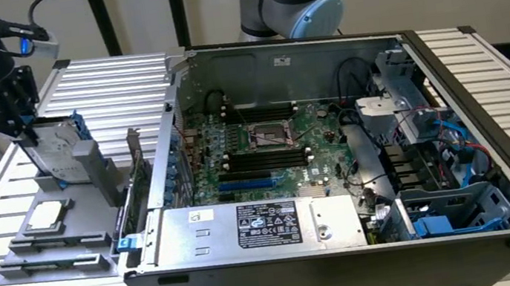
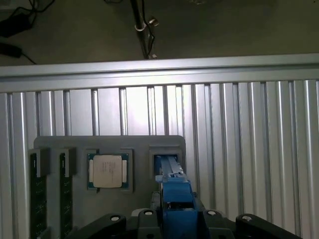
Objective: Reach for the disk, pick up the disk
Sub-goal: 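Pick up the disk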
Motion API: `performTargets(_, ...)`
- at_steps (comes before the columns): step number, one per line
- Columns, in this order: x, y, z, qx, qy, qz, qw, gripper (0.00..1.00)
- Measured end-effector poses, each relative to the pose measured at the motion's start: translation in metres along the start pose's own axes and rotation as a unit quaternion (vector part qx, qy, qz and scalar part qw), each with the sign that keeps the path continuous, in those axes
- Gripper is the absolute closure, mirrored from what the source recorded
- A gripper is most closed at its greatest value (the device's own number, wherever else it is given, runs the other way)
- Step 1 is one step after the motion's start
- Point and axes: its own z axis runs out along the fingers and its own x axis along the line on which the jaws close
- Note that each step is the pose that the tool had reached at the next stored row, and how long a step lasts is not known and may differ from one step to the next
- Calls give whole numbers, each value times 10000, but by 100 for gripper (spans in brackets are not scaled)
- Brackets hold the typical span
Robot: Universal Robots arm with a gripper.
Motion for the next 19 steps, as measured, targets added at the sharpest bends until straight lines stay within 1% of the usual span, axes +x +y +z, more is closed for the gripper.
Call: performTargets(19,13,7,-1,3,0,0,10000,67)
